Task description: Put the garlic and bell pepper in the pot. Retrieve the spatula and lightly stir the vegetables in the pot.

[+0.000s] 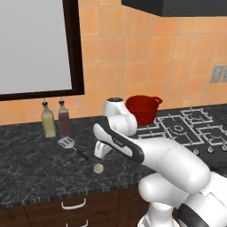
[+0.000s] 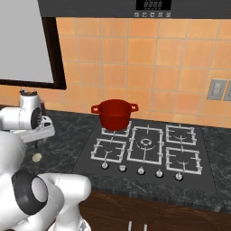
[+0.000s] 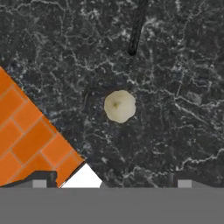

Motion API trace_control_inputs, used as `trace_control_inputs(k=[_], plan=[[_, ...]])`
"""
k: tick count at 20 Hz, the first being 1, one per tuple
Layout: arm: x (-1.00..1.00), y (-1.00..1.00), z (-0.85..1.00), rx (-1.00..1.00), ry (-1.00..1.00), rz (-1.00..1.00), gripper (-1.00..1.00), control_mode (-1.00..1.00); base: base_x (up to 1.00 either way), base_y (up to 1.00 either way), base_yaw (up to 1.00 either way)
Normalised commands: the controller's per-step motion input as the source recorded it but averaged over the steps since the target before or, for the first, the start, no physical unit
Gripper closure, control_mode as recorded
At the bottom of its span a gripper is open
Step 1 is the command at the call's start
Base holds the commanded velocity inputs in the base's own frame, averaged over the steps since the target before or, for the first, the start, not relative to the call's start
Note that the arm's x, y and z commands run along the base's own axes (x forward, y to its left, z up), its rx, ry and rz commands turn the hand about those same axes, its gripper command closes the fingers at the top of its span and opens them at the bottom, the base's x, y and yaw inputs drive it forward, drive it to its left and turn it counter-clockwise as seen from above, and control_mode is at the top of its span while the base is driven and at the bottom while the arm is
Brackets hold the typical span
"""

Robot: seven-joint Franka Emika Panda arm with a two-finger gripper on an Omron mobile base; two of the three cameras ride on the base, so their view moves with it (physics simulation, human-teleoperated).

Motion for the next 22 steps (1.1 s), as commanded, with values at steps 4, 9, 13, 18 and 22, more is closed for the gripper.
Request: trace_control_inputs(k=[4,9,13,18,22], plan=[[0.05,0.24,-0.36,0.0,0.02,0.0,-1.0,-1.0,0.0,0.0,0.0],[0.13,0.21,-0.3,-0.03,0.01,-0.01,-1.0,-1.0,0.0,0.0,0.0],[0.24,0.02,-0.37,-0.05,0.04,-0.02,-1.0,-1.0,0.0,0.0,0.0],[0.09,0.07,-0.31,-0.01,0.04,0.0,-1.0,-1.0,0.0,0.0,0.0],[0.01,0.13,-0.28,0.0,0.03,0.0,-1.0,-1.0,0.0,0.0,0.0]])
